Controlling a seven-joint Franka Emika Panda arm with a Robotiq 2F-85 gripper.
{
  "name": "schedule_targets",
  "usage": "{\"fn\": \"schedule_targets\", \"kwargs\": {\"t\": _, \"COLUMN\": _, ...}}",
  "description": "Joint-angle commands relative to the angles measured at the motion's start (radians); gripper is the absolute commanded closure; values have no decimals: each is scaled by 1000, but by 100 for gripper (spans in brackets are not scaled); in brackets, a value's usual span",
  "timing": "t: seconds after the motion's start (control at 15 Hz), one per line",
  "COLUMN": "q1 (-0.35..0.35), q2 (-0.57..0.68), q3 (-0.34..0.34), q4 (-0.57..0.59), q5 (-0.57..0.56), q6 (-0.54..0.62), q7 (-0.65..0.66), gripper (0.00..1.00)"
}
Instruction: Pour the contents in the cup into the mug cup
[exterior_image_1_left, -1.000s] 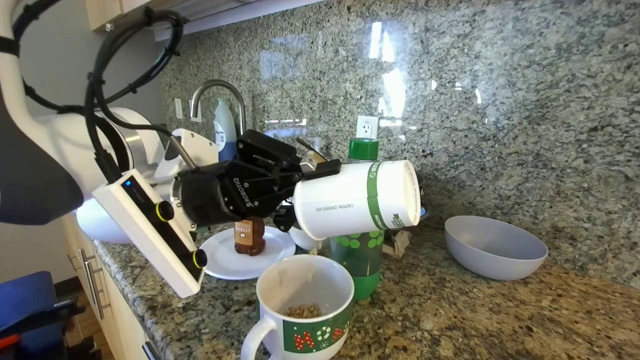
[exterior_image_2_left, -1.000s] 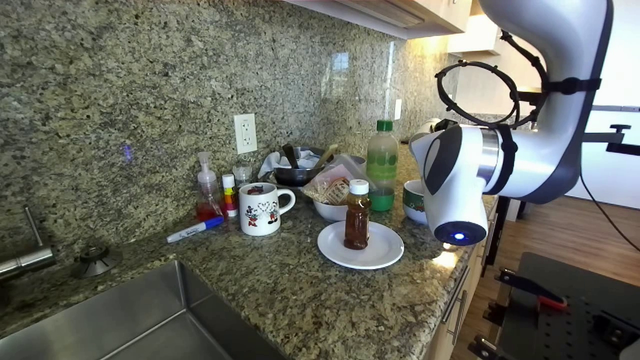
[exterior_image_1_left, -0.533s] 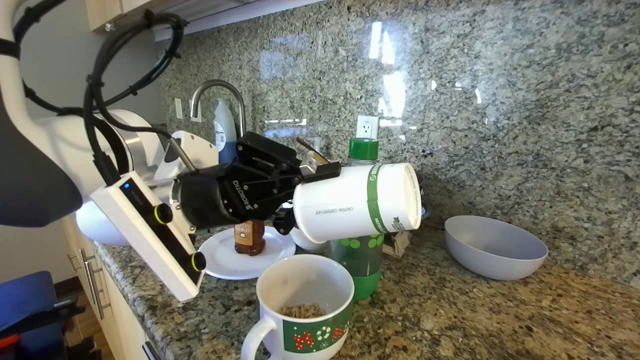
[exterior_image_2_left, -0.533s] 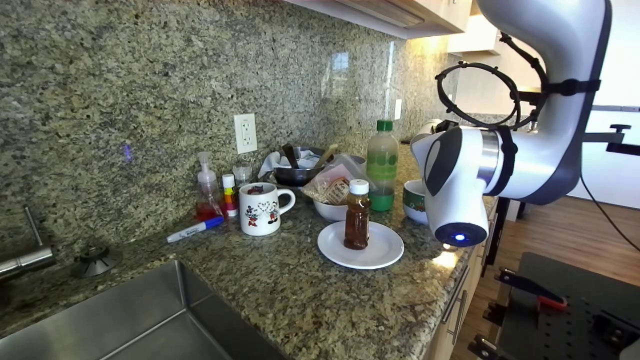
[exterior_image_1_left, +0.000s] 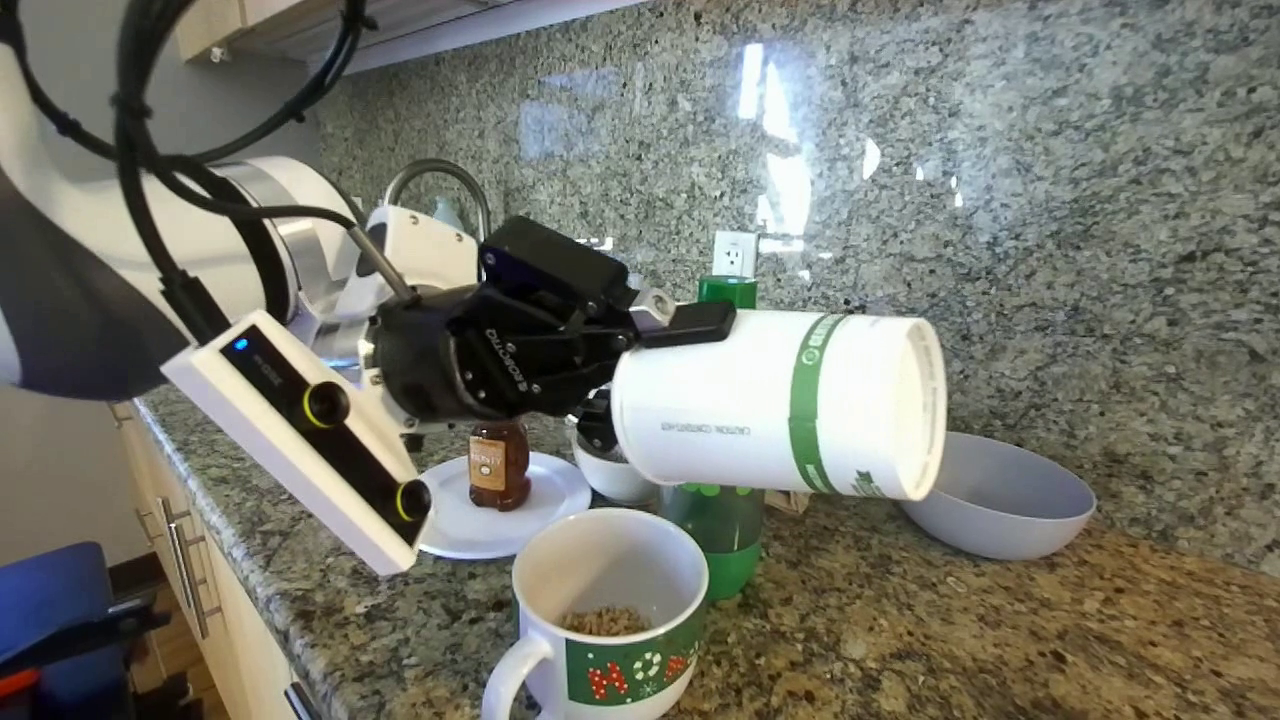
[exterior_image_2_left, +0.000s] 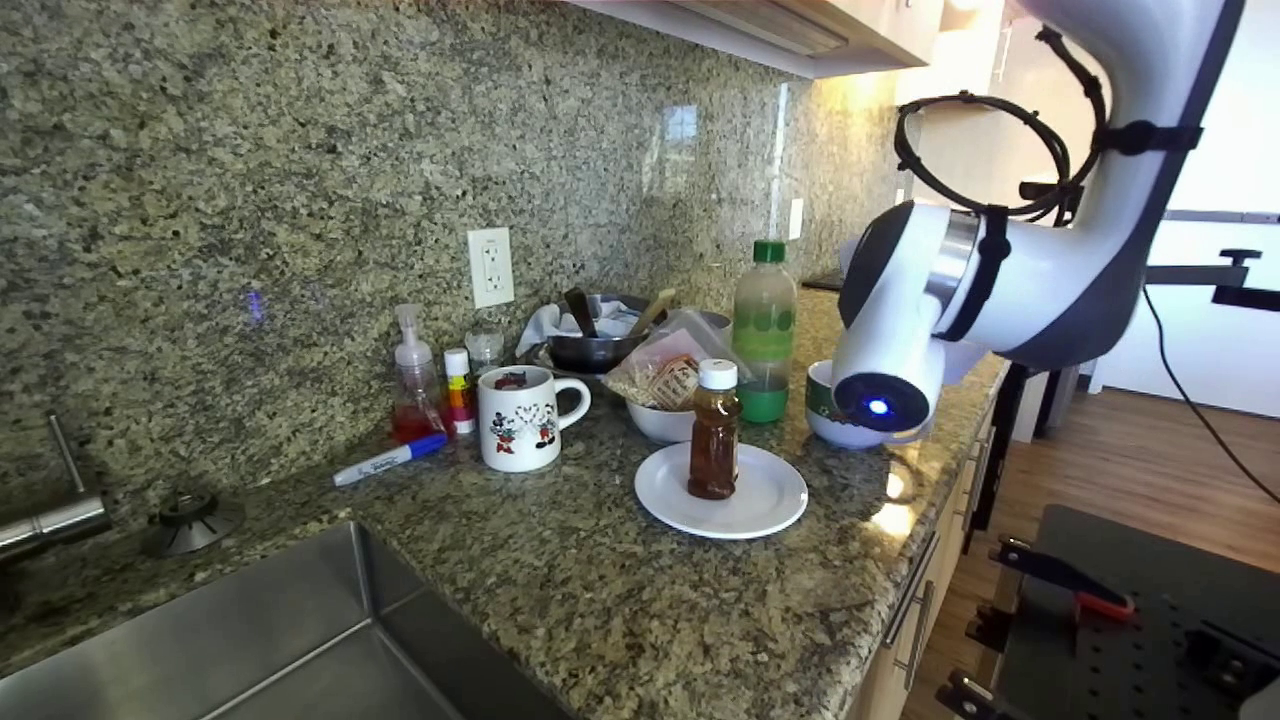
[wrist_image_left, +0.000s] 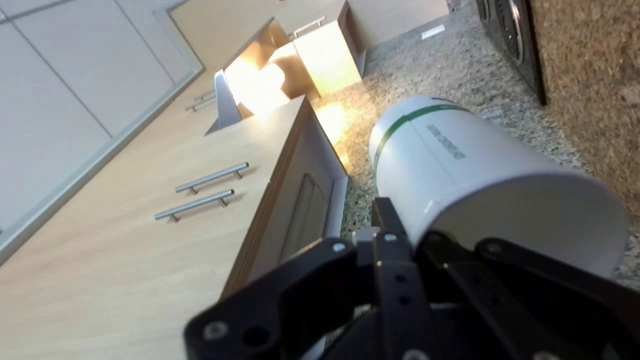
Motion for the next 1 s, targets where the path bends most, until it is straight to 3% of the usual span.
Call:
{"fn": "schedule_targets", "kwargs": {"t": 0.0, "q1": -23, "q2": -126, "q3": -20, "q4": 36, "q5": 94, "q6": 133, "q7": -23, "gripper": 97}}
{"fn": "schedule_targets", "kwargs": {"t": 0.33, "q1": -33, "q2": -256, "q3": -80, "q4": 105, "q5": 254, "q6": 296, "q7": -83, "gripper": 97}}
{"fn": "schedule_targets", "kwargs": {"t": 0.93, "q1": -43, "q2": -486, "q3": -200, "q4": 187, "q5": 620, "q6": 484, "q7": -237, "gripper": 97}}
